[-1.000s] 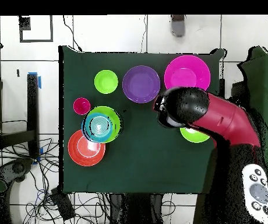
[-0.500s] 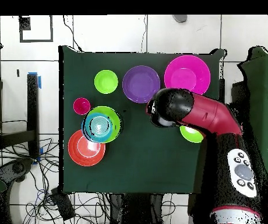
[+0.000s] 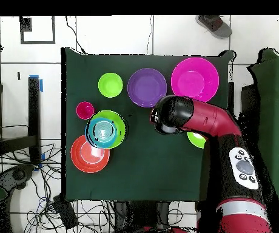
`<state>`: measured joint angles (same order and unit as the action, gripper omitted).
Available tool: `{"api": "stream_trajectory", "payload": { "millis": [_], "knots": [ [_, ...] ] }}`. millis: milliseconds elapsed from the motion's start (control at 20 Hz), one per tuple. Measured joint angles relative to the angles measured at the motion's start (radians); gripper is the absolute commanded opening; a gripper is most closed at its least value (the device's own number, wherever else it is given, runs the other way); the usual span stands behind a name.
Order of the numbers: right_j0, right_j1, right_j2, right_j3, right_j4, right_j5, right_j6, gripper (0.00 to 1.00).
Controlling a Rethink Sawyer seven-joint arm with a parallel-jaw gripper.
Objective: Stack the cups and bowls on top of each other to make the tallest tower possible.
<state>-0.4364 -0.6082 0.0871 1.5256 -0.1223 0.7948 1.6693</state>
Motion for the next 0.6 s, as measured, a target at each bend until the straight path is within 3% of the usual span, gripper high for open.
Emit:
{"api": "stream_trajectory", "payload": {
  "millis": [600],
  "knots": [
    [-0.010,0.011,0.064,-0.052,-0.009,-0.001,0.000,1.00]
  ]
}}
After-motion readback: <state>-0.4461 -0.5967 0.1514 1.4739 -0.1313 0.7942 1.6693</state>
